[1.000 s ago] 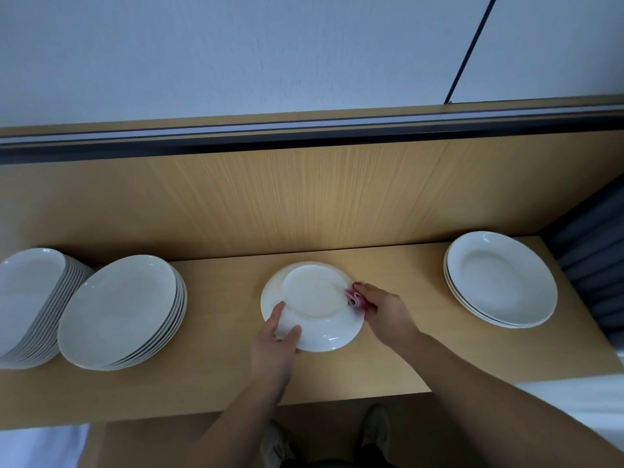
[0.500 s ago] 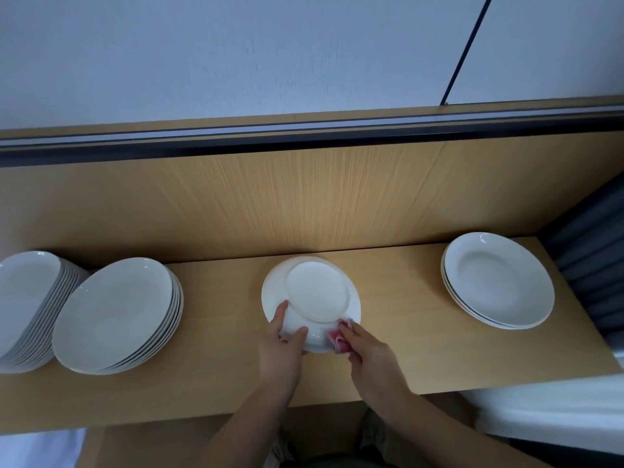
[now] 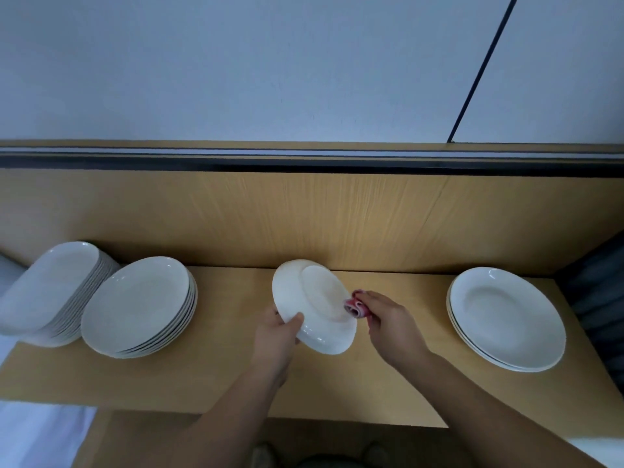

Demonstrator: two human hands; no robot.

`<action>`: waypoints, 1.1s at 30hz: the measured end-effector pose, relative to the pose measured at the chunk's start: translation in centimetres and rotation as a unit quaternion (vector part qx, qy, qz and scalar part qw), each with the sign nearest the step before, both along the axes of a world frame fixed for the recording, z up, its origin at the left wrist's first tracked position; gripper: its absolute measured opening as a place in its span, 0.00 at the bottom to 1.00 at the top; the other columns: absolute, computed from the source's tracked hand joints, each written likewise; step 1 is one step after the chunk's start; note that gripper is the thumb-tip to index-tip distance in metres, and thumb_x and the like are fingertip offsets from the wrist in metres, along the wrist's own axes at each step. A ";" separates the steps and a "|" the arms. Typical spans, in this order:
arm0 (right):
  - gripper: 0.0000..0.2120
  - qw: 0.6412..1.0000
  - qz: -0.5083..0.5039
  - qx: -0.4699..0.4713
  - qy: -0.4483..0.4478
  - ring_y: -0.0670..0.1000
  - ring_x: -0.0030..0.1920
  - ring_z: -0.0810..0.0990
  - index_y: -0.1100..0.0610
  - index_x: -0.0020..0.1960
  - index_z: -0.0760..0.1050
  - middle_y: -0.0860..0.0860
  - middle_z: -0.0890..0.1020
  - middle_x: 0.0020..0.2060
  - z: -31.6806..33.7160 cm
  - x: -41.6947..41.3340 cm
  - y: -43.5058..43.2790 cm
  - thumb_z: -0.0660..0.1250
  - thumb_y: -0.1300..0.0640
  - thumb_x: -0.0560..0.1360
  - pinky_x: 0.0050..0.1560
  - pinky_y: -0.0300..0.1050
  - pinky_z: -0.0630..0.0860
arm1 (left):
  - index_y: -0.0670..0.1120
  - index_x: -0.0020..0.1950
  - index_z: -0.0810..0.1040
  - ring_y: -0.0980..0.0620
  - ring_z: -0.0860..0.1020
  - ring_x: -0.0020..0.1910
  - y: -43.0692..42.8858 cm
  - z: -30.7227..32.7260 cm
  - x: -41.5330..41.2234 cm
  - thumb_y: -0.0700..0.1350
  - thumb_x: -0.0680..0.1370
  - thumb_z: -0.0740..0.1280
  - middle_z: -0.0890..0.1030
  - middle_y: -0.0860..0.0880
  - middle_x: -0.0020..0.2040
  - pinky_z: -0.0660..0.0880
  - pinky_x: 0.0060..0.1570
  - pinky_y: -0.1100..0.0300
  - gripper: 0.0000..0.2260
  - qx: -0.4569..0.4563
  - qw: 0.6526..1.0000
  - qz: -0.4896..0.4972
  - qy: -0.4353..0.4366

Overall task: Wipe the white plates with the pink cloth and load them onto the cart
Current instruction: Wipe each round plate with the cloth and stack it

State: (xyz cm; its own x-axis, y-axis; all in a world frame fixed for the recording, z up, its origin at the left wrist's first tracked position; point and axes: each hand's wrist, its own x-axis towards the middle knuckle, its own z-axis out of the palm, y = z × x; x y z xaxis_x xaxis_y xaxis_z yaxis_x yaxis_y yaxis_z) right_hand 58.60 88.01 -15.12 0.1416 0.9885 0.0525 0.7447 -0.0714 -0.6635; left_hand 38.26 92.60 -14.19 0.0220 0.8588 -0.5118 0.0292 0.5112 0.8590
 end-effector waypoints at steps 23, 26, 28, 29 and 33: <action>0.24 0.981 0.187 0.030 0.029 0.45 0.62 0.75 0.53 0.66 0.75 0.45 0.78 0.62 4.0 -3.9 5.2 0.60 0.71 0.75 0.60 0.24 0.61 | 0.49 0.65 0.74 0.56 0.77 0.40 -3.1 7.1 -7.8 0.45 0.78 0.66 0.79 0.54 0.45 0.70 0.37 0.64 0.15 0.289 0.839 -0.060 0.457; 0.24 0.980 0.194 0.033 0.033 0.43 0.61 0.74 0.54 0.66 0.75 0.44 0.78 0.62 4.6 -6.5 5.7 0.60 0.72 0.76 0.58 0.20 0.59 | 0.46 0.66 0.76 0.48 0.81 0.47 -3.2 8.0 -10.7 0.42 0.78 0.66 0.83 0.50 0.50 0.72 0.44 0.61 0.16 0.320 0.800 -0.060 0.503; 0.23 0.979 0.197 0.040 0.034 0.45 0.61 0.75 0.54 0.66 0.75 0.45 0.78 0.62 4.9 -8.3 6.1 0.60 0.72 0.76 0.59 0.24 0.61 | 0.45 0.62 0.79 0.44 0.82 0.48 -2.8 8.2 -13.0 0.39 0.76 0.69 0.84 0.48 0.49 0.75 0.45 0.57 0.15 0.346 0.772 -0.068 0.529; 0.24 0.979 0.196 0.044 0.034 0.46 0.62 0.75 0.54 0.66 0.75 0.45 0.78 0.62 4.9 -9.2 6.4 0.60 0.72 0.76 0.60 0.28 0.63 | 0.45 0.60 0.80 0.43 0.82 0.45 -2.5 8.2 -14.3 0.37 0.74 0.70 0.85 0.47 0.48 0.76 0.43 0.56 0.15 0.354 0.760 -0.076 0.540; 0.24 0.980 0.190 0.052 0.029 0.48 0.63 0.76 0.53 0.66 0.75 0.47 0.78 0.63 5.0 -12.9 7.2 0.60 0.71 0.76 0.62 0.34 0.66 | 0.46 0.60 0.80 0.42 0.83 0.44 -1.0 7.5 -19.2 0.36 0.74 0.69 0.85 0.48 0.47 0.76 0.38 0.55 0.15 0.340 0.735 -0.098 0.579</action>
State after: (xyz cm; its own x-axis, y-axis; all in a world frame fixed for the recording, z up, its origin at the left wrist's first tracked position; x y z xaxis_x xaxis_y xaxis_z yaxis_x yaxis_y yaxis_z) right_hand 45.71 95.17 -10.09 -0.2309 0.9599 0.1590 0.6654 0.2751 -0.6940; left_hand 19.08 91.62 -6.66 0.0675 0.9633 0.2599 0.9570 -0.1361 0.2560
